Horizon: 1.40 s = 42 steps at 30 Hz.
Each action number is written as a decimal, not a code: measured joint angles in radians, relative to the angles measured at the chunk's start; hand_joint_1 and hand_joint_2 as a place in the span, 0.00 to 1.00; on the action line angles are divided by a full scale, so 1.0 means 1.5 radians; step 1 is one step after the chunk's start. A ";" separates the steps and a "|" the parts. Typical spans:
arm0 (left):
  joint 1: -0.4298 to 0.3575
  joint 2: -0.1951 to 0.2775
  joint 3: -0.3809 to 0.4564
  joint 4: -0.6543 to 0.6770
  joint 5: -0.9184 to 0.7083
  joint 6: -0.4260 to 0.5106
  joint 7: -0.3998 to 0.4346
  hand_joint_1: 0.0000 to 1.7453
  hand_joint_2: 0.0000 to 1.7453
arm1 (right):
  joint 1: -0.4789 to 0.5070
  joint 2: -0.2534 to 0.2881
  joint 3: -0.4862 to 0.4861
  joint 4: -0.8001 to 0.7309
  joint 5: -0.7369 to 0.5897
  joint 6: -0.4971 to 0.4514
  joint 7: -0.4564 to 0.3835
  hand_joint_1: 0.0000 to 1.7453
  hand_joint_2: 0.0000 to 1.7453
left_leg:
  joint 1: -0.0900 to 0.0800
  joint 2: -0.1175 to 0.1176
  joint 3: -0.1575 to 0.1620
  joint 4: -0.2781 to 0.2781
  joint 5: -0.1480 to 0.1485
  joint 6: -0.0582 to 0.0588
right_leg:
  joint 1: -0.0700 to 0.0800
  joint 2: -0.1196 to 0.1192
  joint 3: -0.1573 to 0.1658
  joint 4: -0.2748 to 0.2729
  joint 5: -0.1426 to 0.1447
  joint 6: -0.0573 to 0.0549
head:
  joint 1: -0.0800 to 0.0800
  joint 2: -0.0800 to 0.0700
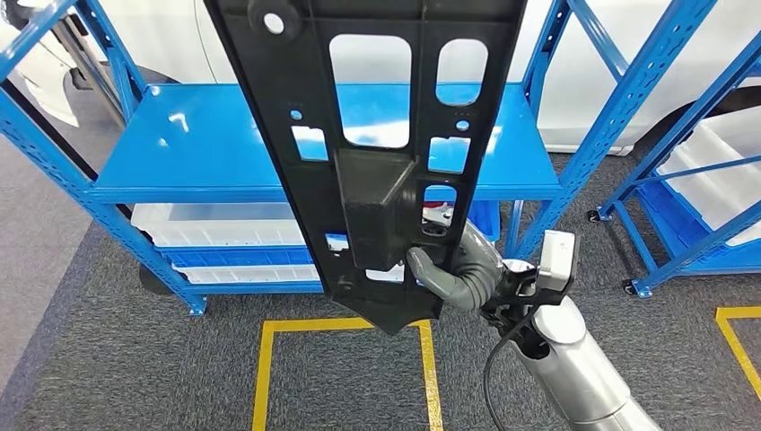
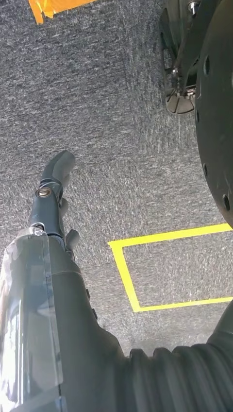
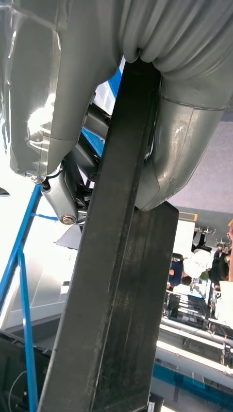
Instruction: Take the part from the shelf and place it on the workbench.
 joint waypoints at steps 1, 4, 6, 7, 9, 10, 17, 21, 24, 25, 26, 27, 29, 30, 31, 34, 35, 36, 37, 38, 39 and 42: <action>0.000 0.000 0.000 0.000 0.000 0.000 0.000 0.00 1.00 | 0.000 0.000 0.000 0.000 0.000 0.000 0.000 1.00 1.00 | 0.002 0.001 0.001 -0.003 0.001 0.003 | 0.000 0.000 -0.009 0.021 -0.015 0.004 | 0.000 0.000; 0.000 -0.001 0.000 0.000 0.000 0.000 0.000 0.00 1.00 | 0.001 0.000 0.000 0.000 0.000 0.000 0.000 1.00 1.00 | 0.002 0.002 0.001 -0.004 0.001 0.007 | -0.006 -0.002 -0.069 0.146 -0.077 0.014 | 0.000 0.000; 0.000 -0.001 0.000 0.000 0.000 0.000 0.000 0.00 1.00 | 0.002 0.000 0.000 0.000 0.000 0.000 0.000 1.00 1.00 | 0.002 0.002 0.001 -0.003 0.001 0.007 | -0.009 -0.002 -0.088 0.182 -0.074 0.017 | 0.000 0.000; 0.000 -0.001 0.000 0.000 0.000 0.000 0.000 0.00 1.00 | 0.002 0.000 0.000 0.000 0.000 0.000 0.000 1.00 1.00 | 0.003 0.001 0.002 -0.002 0.000 0.006 | -0.011 -0.002 -0.079 0.159 -0.053 0.018 | 0.000 0.000; 0.000 -0.001 0.000 0.000 0.000 0.000 0.000 0.00 1.00 | 0.001 0.000 0.000 0.000 0.000 0.000 0.000 1.00 1.00 | 0.002 0.000 0.004 -0.001 -0.003 0.002 | -0.012 -0.002 -0.035 0.066 -0.005 0.016 | 0.000 0.000; 0.000 -0.001 0.000 0.000 0.000 0.000 0.000 0.00 1.00 | 0.001 0.000 0.000 0.000 0.000 0.000 0.000 1.00 1.00 | 0.001 -0.001 0.004 0.000 -0.004 0.000 | -0.010 -0.001 -0.017 0.027 0.009 0.013 | 0.000 0.000; -0.001 0.000 0.000 0.000 0.000 0.000 0.000 0.00 1.00 | 0.000 0.000 0.000 0.000 0.000 0.000 0.000 1.00 1.00 | 0.000 0.001 -0.025 0.060 -0.043 -0.024 | -0.011 -0.002 -0.004 -0.014 0.019 -0.015 | 0.000 0.000; -0.006 0.000 0.000 0.000 0.000 0.000 -0.001 0.00 1.00 | 0.000 0.000 0.000 0.000 0.000 0.000 0.000 1.00 1.00 | 0.001 0.001 -0.093 0.205 -0.093 -0.028 | -0.007 -0.004 -0.003 -0.014 0.018 -0.020 | 0.000 0.000; -0.006 0.001 0.000 0.000 -0.005 0.000 0.015 0.00 1.00 | 0.003 0.000 0.000 0.000 0.015 -0.010 -0.003 1.00 1.00 | 0.001 0.000 -0.048 0.109 -0.029 -0.025 | -0.006 -0.001 0.001 -0.012 0.015 -0.018 | 0.000 0.000; -0.007 0.001 0.000 0.000 -0.010 -0.001 0.028 0.00 1.00 | 0.020 -0.001 -0.004 -0.003 0.033 -0.017 -0.011 1.00 1.00 | 0.002 -0.001 -0.024 0.066 -0.013 -0.022 | -0.006 0.001 0.001 -0.011 0.012 -0.016 | 0.000 0.000; -0.009 0.002 0.000 0.000 -0.016 -0.004 0.044 0.00 1.00 | 0.061 -0.005 -0.016 -0.015 0.060 -0.024 -0.034 1.00 1.00 | 0.002 -0.002 -0.007 0.035 -0.005 -0.019 | -0.005 -0.001 0.004 -0.011 0.009 -0.012 | 0.000 0.000; -0.011 0.003 -0.001 0.000 -0.022 -0.007 0.057 0.00 1.00 | 0.122 -0.011 -0.038 -0.033 0.094 -0.026 -0.072 1.00 1.00 | 0.001 -0.003 0.003 0.018 -0.006 -0.014 | -0.003 -0.005 0.007 -0.011 0.005 -0.007 | 0.000 0.000; -0.013 0.004 -0.004 0.000 -0.030 -0.014 0.075 0.00 1.00 | 0.266 -0.021 -0.097 -0.073 0.166 -0.015 -0.156 1.00 1.00 | 0.000 -0.007 0.007 0.010 -0.012 -0.005 | 0.001 -0.018 0.014 -0.011 -0.001 0.000 | 0.000 0.000; -0.014 0.005 -0.006 0.000 -0.034 -0.016 0.078 0.00 1.00 | 0.311 -0.023 -0.124 -0.085 0.190 -0.008 -0.176 1.00 1.00 | 0.000 -0.006 0.008 0.007 -0.014 -0.002 | 0.001 -0.019 0.013 -0.007 -0.005 0.003 | 0.001 0.000; -0.015 0.005 -0.008 0.000 -0.037 -0.018 0.081 0.00 1.00 | 0.337 -0.024 -0.143 -0.093 0.210 -0.005 -0.177 1.00 1.00 | 0.001 -0.002 0.007 0.006 -0.014 0.000 | 0.001 -0.018 0.006 0.005 -0.014 0.006 | 0.001 0.000; -0.016 0.005 -0.012 0.000 -0.049 -0.021 0.087 0.00 1.00 | 0.376 -0.022 -0.187 -0.121 0.270 -0.031 -0.123 1.00 1.00 | 0.001 0.014 0.008 0.004 -0.015 0.007 | -0.003 -0.012 -0.045 0.109 -0.068 0.016 | 0.001 0.000; -0.016 0.006 -0.013 0.000 -0.052 -0.021 0.088 0.00 1.00 | 0.391 -0.020 -0.199 -0.126 0.307 -0.047 -0.095 1.00 1.00 | 0.001 0.016 0.008 0.004 -0.015 0.008 | -0.005 -0.012 -0.063 0.148 -0.082 0.018 | 0.001 0.000; -0.017 0.006 -0.013 0.000 -0.054 -0.022 0.090 0.00 1.00 | 0.402 -0.019 -0.208 -0.126 0.352 -0.066 -0.064 1.00 1.00 | 0.001 0.015 0.008 0.004 -0.015 0.009 | -0.006 -0.012 -0.074 0.170 -0.083 0.019 | 0.001 0.000; -0.018 0.006 -0.013 0.000 -0.057 -0.023 0.091 0.00 1.00 | 0.409 -0.019 -0.214 -0.120 0.400 -0.084 -0.035 1.00 1.00 | 0.000 0.015 0.009 0.004 -0.015 0.009 | -0.006 -0.012 -0.073 0.167 -0.073 0.019 | 0.001 0.000; -0.018 0.006 -0.013 0.000 -0.058 -0.023 0.093 0.00 1.00 | 0.413 -0.020 -0.218 -0.109 0.442 -0.100 -0.014 1.00 1.00 | 0.000 0.014 0.010 0.004 -0.015 0.009 | -0.007 -0.012 -0.060 0.138 -0.052 0.017 | 0.001 0.000; -0.019 0.006 -0.013 0.000 -0.059 -0.023 0.094 0.00 1.00 | 0.415 -0.020 -0.220 -0.097 0.469 -0.112 -0.004 1.00 1.00 | 0.000 0.014 0.011 0.004 -0.016 0.009 | -0.006 -0.012 -0.038 0.093 -0.027 0.015 | 0.001 0.000; -0.019 0.006 -0.013 0.000 -0.060 -0.023 0.096 0.00 1.00 | 0.416 -0.021 -0.223 -0.066 0.491 -0.124 -0.007 1.00 1.00 | -0.004 0.012 0.009 0.006 -0.015 0.003 | -0.002 -0.010 0.005 -0.004 0.004 0.004 | 0.001 0.000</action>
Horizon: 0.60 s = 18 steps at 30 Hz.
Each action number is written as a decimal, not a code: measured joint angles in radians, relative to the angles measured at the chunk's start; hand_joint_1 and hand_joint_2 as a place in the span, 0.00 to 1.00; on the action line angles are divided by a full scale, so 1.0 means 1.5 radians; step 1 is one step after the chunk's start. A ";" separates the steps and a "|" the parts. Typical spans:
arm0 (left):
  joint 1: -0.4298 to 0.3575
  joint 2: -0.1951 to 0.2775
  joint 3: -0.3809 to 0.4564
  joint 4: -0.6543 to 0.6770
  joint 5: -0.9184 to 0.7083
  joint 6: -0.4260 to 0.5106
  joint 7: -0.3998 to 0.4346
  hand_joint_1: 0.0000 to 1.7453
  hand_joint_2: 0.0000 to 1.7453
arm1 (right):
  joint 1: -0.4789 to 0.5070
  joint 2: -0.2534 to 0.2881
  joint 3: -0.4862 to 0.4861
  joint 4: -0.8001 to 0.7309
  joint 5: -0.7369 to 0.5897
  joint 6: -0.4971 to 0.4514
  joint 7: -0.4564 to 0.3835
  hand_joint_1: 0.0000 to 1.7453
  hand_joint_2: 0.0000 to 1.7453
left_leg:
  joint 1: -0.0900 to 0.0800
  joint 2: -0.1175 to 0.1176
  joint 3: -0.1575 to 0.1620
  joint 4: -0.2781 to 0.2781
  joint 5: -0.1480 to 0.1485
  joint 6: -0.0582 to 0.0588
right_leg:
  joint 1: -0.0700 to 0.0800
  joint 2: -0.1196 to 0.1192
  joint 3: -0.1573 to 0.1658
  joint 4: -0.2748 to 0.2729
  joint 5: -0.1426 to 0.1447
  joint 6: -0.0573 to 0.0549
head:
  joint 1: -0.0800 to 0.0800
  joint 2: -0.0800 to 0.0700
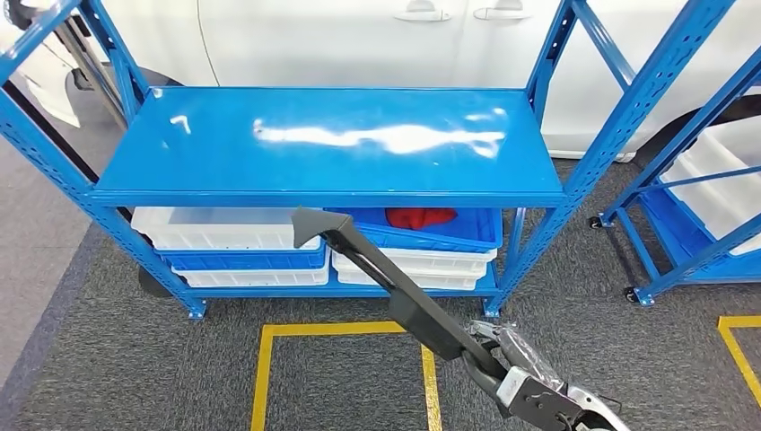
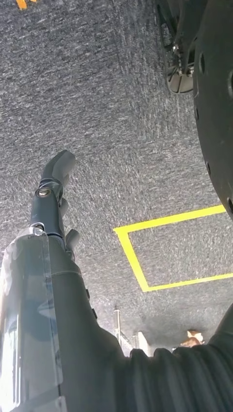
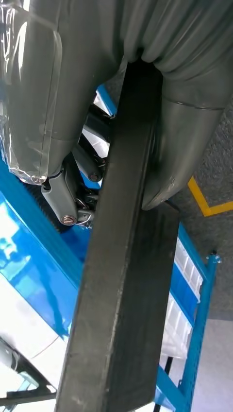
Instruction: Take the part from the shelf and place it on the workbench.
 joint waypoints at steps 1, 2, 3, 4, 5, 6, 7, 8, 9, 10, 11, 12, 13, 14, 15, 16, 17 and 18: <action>0.000 0.000 0.000 0.000 0.000 0.000 0.000 0.00 1.00 | -0.001 0.000 -0.001 0.006 0.001 -0.001 -0.002 1.00 1.00 | -0.001 0.000 -0.001 0.000 0.001 -0.003 | 0.002 0.001 0.000 -0.004 -0.001 -0.003 | 0.000 0.000; 0.000 0.000 0.000 0.000 0.000 0.000 0.000 0.00 1.00 | -0.002 0.000 -0.001 0.010 0.000 -0.001 -0.005 1.00 1.00 | -0.001 0.000 -0.001 0.000 0.001 -0.006 | 0.001 0.001 -0.001 -0.005 0.000 -0.006 | 0.000 0.000; 0.000 0.001 0.000 0.000 0.000 0.000 0.000 0.00 1.00 | -0.002 0.000 -0.001 0.014 -0.005 0.001 -0.009 1.00 1.00 | -0.001 0.000 -0.001 0.001 0.000 -0.010 | -0.001 0.000 0.000 -0.007 0.002 -0.009 | 0.000 0.000; 0.000 0.001 0.000 0.000 0.000 0.000 0.001 0.00 1.00 | -0.002 0.000 -0.001 0.016 -0.015 0.005 -0.015 1.00 1.00 | -0.001 -0.001 -0.005 0.008 -0.006 -0.014 | -0.003 0.000 0.001 -0.009 0.003 -0.012 | 0.000 0.000; -0.001 0.001 0.000 0.000 0.001 0.000 0.001 0.00 1.00 | -0.004 0.000 -0.001 0.018 -0.032 0.013 -0.026 1.00 1.00 | 0.000 -0.001 -0.014 0.028 -0.020 -0.017 | -0.005 -0.001 0.001 -0.011 0.005 -0.016 | 0.000 0.000; -0.002 0.001 0.000 0.000 0.001 0.000 0.001 0.00 1.00 | -0.007 0.000 -0.001 0.018 -0.057 0.026 -0.041 1.00 1.00 | 0.000 -0.001 -0.029 0.062 -0.039 -0.021 | -0.006 -0.002 0.002 -0.012 0.006 -0.018 | 0.000 0.000; -0.003 0.002 0.000 0.000 0.001 0.001 0.002 0.00 1.00 | -0.011 0.000 -0.002 0.018 -0.089 0.043 -0.058 1.00 1.00 | 0.001 -0.001 -0.050 0.107 -0.062 -0.024 | -0.006 -0.002 0.002 -0.012 0.006 -0.020 | 0.000 0.000; -0.005 0.002 0.000 0.000 0.002 0.001 0.002 0.00 1.00 | -0.016 0.001 -0.003 0.018 -0.127 0.065 -0.075 1.00 1.00 | 0.002 -0.001 -0.071 0.151 -0.079 -0.025 | -0.005 -0.002 0.002 -0.012 0.006 -0.021 | 0.000 0.000; -0.006 0.002 0.000 0.000 0.002 0.001 0.002 0.00 1.00 | -0.021 0.001 -0.006 0.018 -0.172 0.093 -0.091 1.00 1.00 | 0.003 -0.001 -0.086 0.181 -0.086 -0.027 | -0.005 -0.002 0.002 -0.012 0.006 -0.021 | 0.000 0.000; -0.007 0.003 0.000 0.000 0.002 0.001 0.003 0.00 1.00 | -0.026 0.001 -0.009 0.018 -0.219 0.123 -0.104 1.00 1.00 | 0.003 -0.001 -0.089 0.189 -0.080 -0.027 | -0.004 -0.001 0.003 -0.012 0.005 -0.021 | 0.000 0.000; -0.007 0.003 0.000 0.000 0.002 0.001 0.003 0.00 1.00 | -0.031 0.002 -0.012 0.016 -0.264 0.151 -0.112 1.00 1.00 | 0.004 -0.001 -0.081 0.169 -0.063 -0.026 | -0.004 0.000 0.005 -0.011 0.005 -0.021 | 0.000 0.000; -0.006 0.003 0.000 0.000 0.002 0.001 0.004 0.00 1.00 | -0.037 0.002 -0.016 0.013 -0.306 0.177 -0.118 1.00 1.00 | 0.004 -0.001 -0.062 0.128 -0.038 -0.025 | -0.004 0.001 0.006 -0.010 0.004 -0.020 | 0.000 0.000; -0.005 0.003 0.000 0.000 0.002 0.001 0.004 0.00 1.00 | -0.043 0.003 -0.020 0.008 -0.338 0.197 -0.122 1.00 1.00 | 0.004 -0.001 -0.040 0.081 -0.017 -0.023 | -0.004 0.003 0.007 -0.009 0.002 -0.018 | 0.000 0.000; -0.004 0.003 -0.001 0.000 0.001 0.002 0.004 0.00 1.00 | -0.049 0.003 -0.024 0.002 -0.362 0.211 -0.124 1.00 1.00 | 0.004 -0.001 -0.021 0.042 -0.003 -0.020 | -0.002 0.004 0.007 -0.007 0.000 -0.016 | 0.000 0.000; -0.003 0.003 -0.001 0.000 0.001 0.002 0.004 0.00 1.00 | -0.053 0.003 -0.028 -0.005 -0.377 0.220 -0.125 1.00 1.00 | 0.004 -0.002 -0.010 0.016 0.004 -0.017 | -0.001 0.005 0.006 -0.005 -0.001 -0.013 | 0.000 0.000; -0.003 0.003 -0.001 0.000 0.000 0.002 0.004 0.00 1.00 | -0.056 0.003 -0.031 -0.011 -0.383 0.225 -0.125 1.00 1.00 | 0.003 -0.003 -0.006 0.007 0.003 -0.013 | 0.000 0.005 0.005 -0.005 -0.002 -0.010 | 0.000 0.000; -0.003 0.003 -0.001 0.000 0.000 0.002 0.004 0.00 1.00 | -0.058 0.003 -0.033 -0.016 -0.386 0.229 -0.125 1.00 1.00 | 0.002 -0.003 -0.006 0.004 0.003 -0.010 | 0.000 0.005 0.004 -0.005 -0.002 -0.006 | 0.000 0.000; -0.003 0.003 -0.001 0.000 0.001 0.002 0.004 0.00 1.00 | -0.059 0.003 -0.034 -0.021 -0.387 0.232 -0.125 1.00 1.00 | 0.003 -0.004 -0.006 0.002 0.005 -0.006 | -0.001 0.005 0.004 -0.004 -0.003 -0.002 | 0.000 0.000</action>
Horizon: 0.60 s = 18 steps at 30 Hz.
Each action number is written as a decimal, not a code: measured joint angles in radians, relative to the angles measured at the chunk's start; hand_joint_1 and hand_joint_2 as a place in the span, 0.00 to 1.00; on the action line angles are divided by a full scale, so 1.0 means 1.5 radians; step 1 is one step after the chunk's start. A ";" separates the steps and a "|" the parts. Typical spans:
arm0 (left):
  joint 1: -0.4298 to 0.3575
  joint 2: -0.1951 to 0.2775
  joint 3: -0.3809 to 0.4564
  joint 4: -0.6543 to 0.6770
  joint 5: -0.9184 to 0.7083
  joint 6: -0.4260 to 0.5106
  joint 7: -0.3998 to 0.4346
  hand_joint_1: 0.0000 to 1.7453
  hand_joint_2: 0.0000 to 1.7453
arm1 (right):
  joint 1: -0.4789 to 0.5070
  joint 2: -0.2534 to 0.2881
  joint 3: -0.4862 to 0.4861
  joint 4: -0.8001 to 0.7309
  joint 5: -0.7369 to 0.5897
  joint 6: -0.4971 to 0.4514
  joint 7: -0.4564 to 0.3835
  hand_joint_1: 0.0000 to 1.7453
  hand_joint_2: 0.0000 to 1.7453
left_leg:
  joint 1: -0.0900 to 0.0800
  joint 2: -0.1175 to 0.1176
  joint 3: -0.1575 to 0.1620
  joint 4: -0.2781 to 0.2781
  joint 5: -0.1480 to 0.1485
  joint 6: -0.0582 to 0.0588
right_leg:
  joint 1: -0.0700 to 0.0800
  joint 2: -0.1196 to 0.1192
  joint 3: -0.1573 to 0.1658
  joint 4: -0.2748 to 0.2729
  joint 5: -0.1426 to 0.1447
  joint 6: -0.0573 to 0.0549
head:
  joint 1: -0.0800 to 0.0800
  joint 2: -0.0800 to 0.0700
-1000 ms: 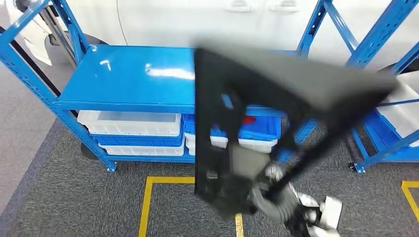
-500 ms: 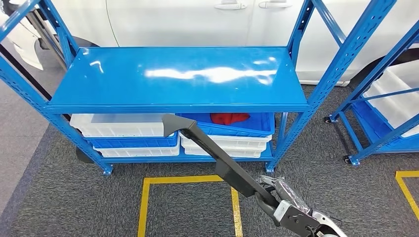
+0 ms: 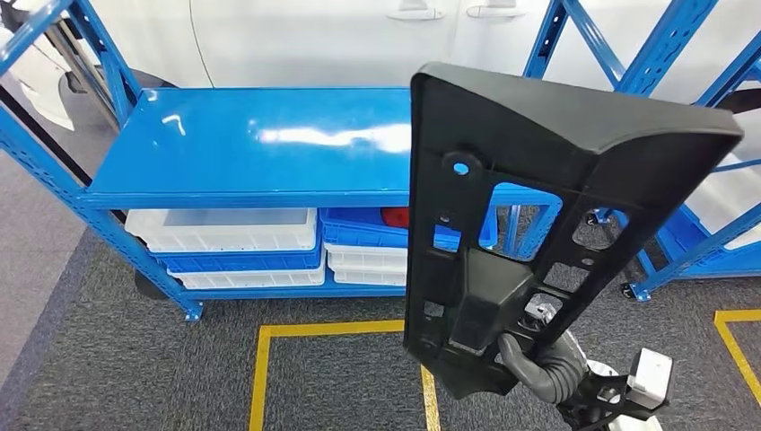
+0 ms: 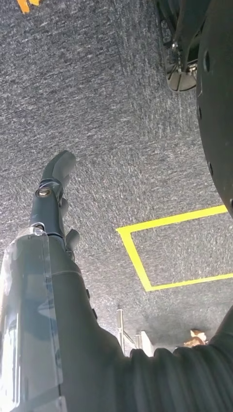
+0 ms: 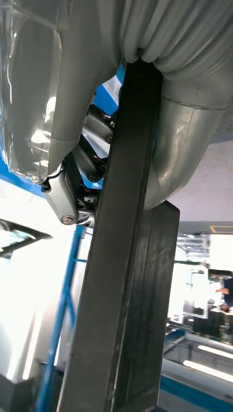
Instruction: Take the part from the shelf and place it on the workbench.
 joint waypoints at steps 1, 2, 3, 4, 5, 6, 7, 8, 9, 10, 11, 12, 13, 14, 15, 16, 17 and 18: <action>0.000 0.000 0.000 0.000 0.000 0.000 0.000 0.00 1.00 | 0.000 0.000 0.000 -0.005 0.000 0.004 0.000 1.00 1.00 | 0.001 0.000 0.000 -0.003 0.002 0.004 | -0.001 0.000 -0.002 0.005 -0.004 0.004 | 0.000 0.000; 0.000 -0.001 0.000 0.000 0.000 0.000 0.000 0.00 1.00 | 0.000 0.001 -0.001 -0.009 -0.001 0.007 0.000 1.00 1.00 | 0.002 0.000 0.001 -0.005 0.003 0.008 | -0.002 0.000 -0.008 0.021 -0.016 0.008 | 0.000 0.000; 0.000 -0.001 0.000 0.000 0.001 0.000 0.000 0.00 1.00 | 0.000 0.001 -0.001 -0.014 -0.001 0.010 0.000 1.00 1.00 | 0.003 0.001 0.001 -0.007 0.004 0.010 | -0.003 0.000 -0.021 0.051 -0.034 0.011 | 0.000 0.000; 0.000 -0.001 0.000 0.000 0.001 0.000 -0.001 0.00 1.00 | 0.000 0.002 -0.001 -0.017 -0.001 0.012 0.000 1.00 1.00 | 0.003 0.001 0.001 -0.007 0.004 0.011 | -0.005 0.000 -0.040 0.091 -0.056 0.014 | 0.000 0.000; 0.000 -0.001 0.000 0.000 0.001 0.000 -0.001 0.00 1.00 | 0.000 0.003 -0.001 -0.019 -0.002 0.013 -0.001 1.00 1.00 | 0.002 0.001 0.000 -0.007 0.004 0.012 | -0.006 0.000 -0.061 0.134 -0.076 0.016 | 0.000 0.000; 0.000 -0.001 0.000 0.000 0.002 0.000 -0.002 0.00 1.00 | 0.000 0.004 0.000 -0.020 -0.001 0.013 -0.001 1.00 1.00 | 0.002 0.001 0.000 -0.006 0.004 0.012 | -0.007 0.000 -0.077 0.167 -0.086 0.018 | 0.000 0.000; 0.000 -0.001 0.000 0.000 0.002 -0.001 -0.004 0.00 1.00 | 0.000 0.004 0.000 -0.022 0.002 0.015 0.000 1.00 1.00 | 0.002 0.001 0.000 -0.006 0.004 0.012 | -0.008 0.000 -0.083 0.178 -0.083 0.019 | 0.000 0.000; 0.001 -0.001 0.000 0.000 0.002 -0.002 -0.007 0.00 1.00 | 0.000 0.005 0.000 -0.023 0.005 0.016 0.000 1.00 1.00 | 0.002 0.000 0.000 -0.005 0.004 0.012 | -0.009 0.000 -0.077 0.163 -0.068 0.019 | 0.000 0.000; 0.001 -0.001 0.000 0.000 0.002 -0.003 -0.011 0.00 1.00 | -0.001 0.005 0.001 -0.025 0.010 0.017 0.001 1.00 1.00 | 0.002 0.000 0.001 -0.005 0.003 0.011 | -0.010 0.000 -0.060 0.127 -0.044 0.018 | 0.000 0.000; 0.002 -0.001 0.000 0.000 0.001 -0.006 -0.015 0.00 1.00 | -0.002 0.005 0.002 -0.027 0.015 0.017 0.002 1.00 1.00 | 0.002 -0.001 0.002 -0.004 0.002 0.009 | -0.010 0.000 -0.039 0.081 -0.022 0.016 | 0.000 0.000; 0.002 -0.001 0.000 0.000 0.000 -0.008 -0.019 0.00 1.00 | -0.003 0.006 0.003 -0.029 0.019 0.018 0.003 1.00 1.00 | 0.001 -0.001 0.001 -0.003 0.002 0.007 | -0.009 0.000 -0.021 0.041 -0.007 0.013 | 0.000 0.000; 0.003 -0.001 0.000 0.000 0.000 -0.009 -0.022 0.00 1.00 | -0.004 0.006 0.005 -0.030 0.022 0.018 0.003 1.00 1.00 | 0.000 -0.002 0.001 -0.002 0.001 0.004 | -0.007 0.001 -0.010 0.015 0.001 0.010 | 0.000 0.000; 0.003 0.000 0.000 0.000 0.000 -0.010 -0.026 0.00 1.00 | -0.005 0.007 0.008 -0.031 0.023 0.018 0.003 1.00 1.00 | -0.001 -0.003 0.000 -0.001 0.001 0.000 | -0.006 0.001 -0.007 0.005 0.002 0.007 | 0.000 0.000; 0.003 0.000 0.000 0.000 0.001 -0.011 -0.028 0.00 1.00 | -0.005 0.007 0.010 -0.031 0.023 0.018 0.003 1.00 1.00 | -0.002 -0.003 -0.001 -0.001 0.002 -0.004 | -0.004 0.001 -0.008 0.003 0.003 0.003 | 0.000 0.000; 0.004 0.001 0.000 0.000 0.001 -0.011 -0.030 0.00 1.00 | -0.005 0.007 0.011 -0.032 0.022 0.016 0.003 1.00 1.00 | -0.002 -0.003 -0.001 -0.001 0.002 -0.007 | -0.005 0.001 -0.008 0.002 0.004 -0.001 | 0.000 0.000; 0.004 0.002 0.000 0.000 0.002 -0.011 -0.030 0.00 1.00 | -0.004 0.007 0.013 -0.032 0.022 0.014 0.003 1.00 1.00 | -0.002 -0.003 -0.003 0.002 -0.002 -0.011 | -0.006 0.001 -0.007 0.001 0.006 -0.005 | 0.000 0.000; 0.004 0.002 0.000 0.000 0.003 -0.010 -0.030 0.00 1.00 | -0.004 0.007 0.014 -0.033 0.022 0.012 0.003 1.00 1.00 | -0.002 -0.003 -0.008 0.015 -0.011 -0.014 | -0.008 0.000 -0.007 -0.001 0.007 -0.009 | 0.000 0.000; 0.003 0.003 0.000 0.000 0.005 -0.010 -0.029 0.00 1.00 | -0.003 0.007 0.016 -0.034 0.022 0.011 0.004 1.00 1.00 | -0.001 -0.003 -0.020 0.042 -0.028 -0.017 | -0.009 -0.001 -0.006 -0.003 0.009 -0.013 | 0.000 0.000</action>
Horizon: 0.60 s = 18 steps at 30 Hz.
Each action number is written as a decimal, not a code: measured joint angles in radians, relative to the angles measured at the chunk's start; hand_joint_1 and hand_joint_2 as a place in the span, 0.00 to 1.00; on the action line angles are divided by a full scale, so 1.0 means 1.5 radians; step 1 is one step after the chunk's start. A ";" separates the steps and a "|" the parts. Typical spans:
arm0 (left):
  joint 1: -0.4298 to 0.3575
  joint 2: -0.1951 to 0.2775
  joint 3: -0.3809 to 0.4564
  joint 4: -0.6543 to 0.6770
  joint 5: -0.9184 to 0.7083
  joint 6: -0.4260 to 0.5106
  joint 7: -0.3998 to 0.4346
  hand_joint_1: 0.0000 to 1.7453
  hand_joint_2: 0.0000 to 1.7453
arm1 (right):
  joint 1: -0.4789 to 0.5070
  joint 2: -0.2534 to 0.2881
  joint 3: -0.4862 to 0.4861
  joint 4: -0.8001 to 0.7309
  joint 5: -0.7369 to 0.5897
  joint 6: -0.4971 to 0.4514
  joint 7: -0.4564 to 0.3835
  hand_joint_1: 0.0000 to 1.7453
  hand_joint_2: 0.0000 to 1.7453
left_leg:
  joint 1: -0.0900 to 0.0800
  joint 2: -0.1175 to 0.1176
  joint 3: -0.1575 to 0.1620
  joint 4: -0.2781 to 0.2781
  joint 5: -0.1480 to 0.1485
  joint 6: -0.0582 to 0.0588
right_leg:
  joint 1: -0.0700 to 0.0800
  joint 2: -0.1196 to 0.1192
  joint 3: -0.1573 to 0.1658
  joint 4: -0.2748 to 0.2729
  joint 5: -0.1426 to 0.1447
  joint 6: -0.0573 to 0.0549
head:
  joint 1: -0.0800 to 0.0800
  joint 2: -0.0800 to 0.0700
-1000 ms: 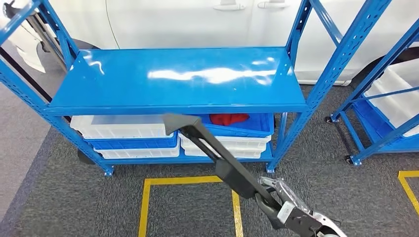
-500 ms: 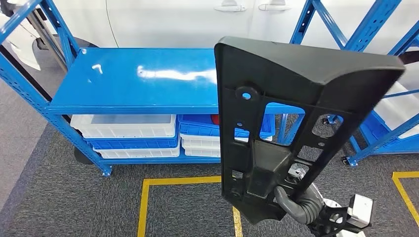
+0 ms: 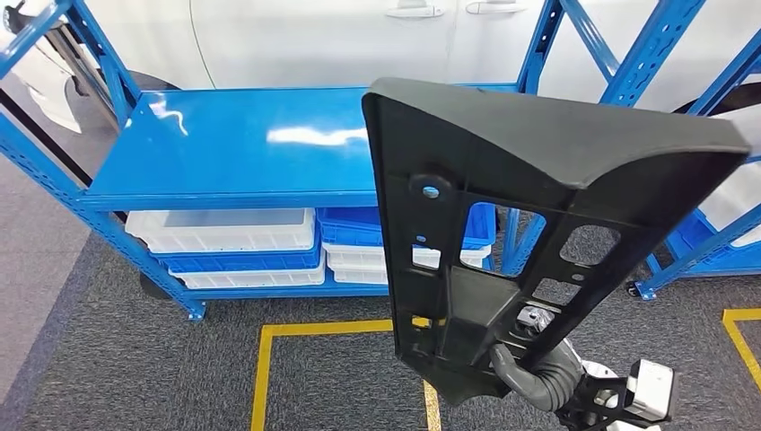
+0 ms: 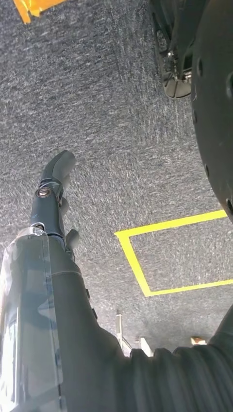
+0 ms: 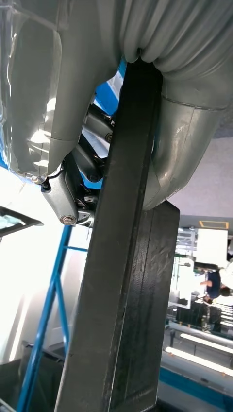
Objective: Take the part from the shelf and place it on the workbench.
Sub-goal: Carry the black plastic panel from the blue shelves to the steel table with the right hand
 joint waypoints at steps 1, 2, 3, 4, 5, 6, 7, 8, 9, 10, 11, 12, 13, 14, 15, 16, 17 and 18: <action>-0.001 0.000 0.000 0.000 0.002 0.001 0.001 0.00 1.00 | 0.002 0.000 0.002 -0.001 0.000 -0.001 0.000 1.00 1.00 | 0.001 0.000 -0.018 0.040 -0.022 -0.002 | 0.001 -0.001 0.000 0.000 0.000 -0.002 | 0.000 0.000; -0.002 0.000 0.000 0.000 0.004 0.001 0.002 0.00 1.00 | 0.004 0.000 0.004 -0.001 0.000 -0.002 0.000 1.00 1.00 | 0.001 0.000 -0.039 0.086 -0.043 -0.004 | 0.002 -0.002 0.000 0.000 0.000 -0.004 | 0.000 0.000; -0.004 0.001 0.000 0.000 0.005 0.001 0.002 0.00 1.00 | 0.006 0.000 0.005 -0.001 0.001 -0.004 0.001 1.00 1.00 | 0.002 0.000 -0.056 0.126 -0.058 -0.005 | 0.002 -0.003 0.000 0.000 0.000 -0.005 | 0.000 0.000; -0.005 0.001 0.000 0.000 0.005 0.001 0.001 0.00 1.00 | 0.008 0.000 0.006 -0.001 0.002 -0.006 0.001 1.00 1.00 | 0.002 0.000 -0.065 0.146 -0.060 -0.006 | 0.003 -0.003 0.000 0.001 -0.001 -0.006 | 0.000 0.000; -0.005 0.001 0.000 0.000 0.005 0.000 0.001 0.00 1.00 | 0.011 0.000 0.007 -0.002 0.002 -0.009 0.002 1.00 1.00 | 0.002 0.000 -0.062 0.141 -0.049 -0.005 | 0.003 -0.002 0.001 0.002 -0.001 -0.006 | 0.000 0.000; -0.005 0.001 0.000 0.000 0.005 0.000 0.002 0.00 1.00 | 0.013 0.000 0.008 -0.002 0.003 -0.012 0.003 1.00 1.00 | 0.003 0.000 -0.048 0.111 -0.030 -0.004 | 0.003 -0.001 0.002 0.002 -0.002 -0.005 | 0.000 0.000; -0.004 0.001 0.000 0.000 0.004 -0.001 0.003 0.00 1.00 | 0.016 0.000 0.008 -0.004 0.004 -0.015 0.003 1.00 1.00 | 0.003 0.000 -0.026 0.065 -0.006 -0.002 | 0.003 0.001 0.002 0.003 -0.003 -0.004 | 0.000 0.000; -0.003 0.001 0.000 0.000 0.003 -0.002 0.004 0.00 1.00 | 0.017 0.000 0.008 -0.006 0.005 -0.017 0.004 1.00 1.00 | 0.002 0.000 -0.004 0.020 0.010 0.001 | 0.005 0.002 0.002 0.005 -0.004 -0.002 | 0.000 0.000; -0.002 0.001 0.000 0.000 0.003 -0.003 0.005 0.00 1.00 | 0.019 0.000 0.008 -0.008 0.006 -0.019 0.004 1.00 1.00 | 0.002 0.000 0.011 -0.013 0.020 0.004 | 0.006 0.003 0.001 0.007 -0.006 0.001 | 0.000 0.000; -0.001 0.001 0.000 0.000 0.002 -0.003 0.006 0.00 1.00 | 0.021 0.000 0.008 -0.010 0.006 -0.021 0.004 1.00 1.00 | 0.001 0.000 0.020 -0.031 0.024 0.007 | 0.007 0.004 0.000 0.009 -0.007 0.004 | 0.000 0.000; -0.001 0.001 0.000 0.000 0.002 -0.003 0.006 0.00 1.00 | 0.022 0.000 0.008 -0.011 0.007 -0.022 0.004 1.00 1.00 | 0.000 -0.001 0.021 -0.036 0.022 0.010 | 0.008 0.004 -0.001 0.009 -0.007 0.008 | 0.000 0.000; -0.001 0.001 0.000 0.000 0.002 -0.003 0.007 0.00 1.00 | 0.022 0.000 0.008 -0.012 0.007 -0.023 0.005 1.00 1.00 | 0.000 -0.002 0.020 -0.037 0.023 0.014 | 0.007 0.004 -0.002 0.008 -0.007 0.011 | 0.000 0.000; -0.001 0.001 0.000 0.000 0.001 -0.003 0.007 0.00 1.00 | 0.023 0.000 0.008 -0.013 0.008 -0.024 0.005 1.00 1.00 | 0.001 -0.002 0.020 -0.039 0.025 0.017 | 0.006 0.004 -0.001 0.010 -0.009 0.015 | 0.000 0.000; -0.002 0.001 0.000 0.000 0.001 -0.004 0.007 0.00 1.00 | 0.024 0.000 0.008 -0.014 0.009 -0.024 0.006 1.00 1.00 | 0.002 -0.001 0.021 -0.042 0.026 0.021 | 0.005 0.004 -0.004 0.017 -0.015 0.018 | 0.000 0.000; -0.002 0.000 0.000 0.000 0.001 -0.007 0.007 0.00 1.00 | 0.024 0.000 0.008 -0.015 0.010 -0.025 0.006 1.00 1.00 | 0.003 0.000 0.022 -0.044 0.029 0.025 | 0.005 0.004 -0.012 0.037 -0.029 0.022 | 0.000 0.000; -0.002 0.000 0.000 0.000 0.002 -0.009 0.008 0.00 1.00 | 0.024 0.000 0.008 -0.016 0.011 -0.026 0.007 1.00 1.00 | 0.004 0.001 0.022 -0.045 0.031 0.027 | 0.003 0.003 -0.025 0.069 -0.051 0.025 | 0.000 0.000; -0.002 0.000 0.000 0.000 0.004 -0.012 0.008 0.00 1.00 | 0.024 0.000 0.008 -0.016 0.012 -0.026 0.008 1.00 1.00 | 0.003 0.002 0.020 -0.045 0.032 0.029 | 0.002 0.003 -0.044 0.111 -0.075 0.027 | 0.000 0.000; -0.002 0.000 0.000 0.000 0.006 -0.013 0.009 0.00 1.00 | 0.024 0.000 0.008 -0.016 0.013 -0.027 0.010 1.00 1.00 | 0.003 0.003 0.019 -0.044 0.033 0.030 | 0.001 0.003 -0.061 0.151 -0.096 0.029 | 0.000 0.000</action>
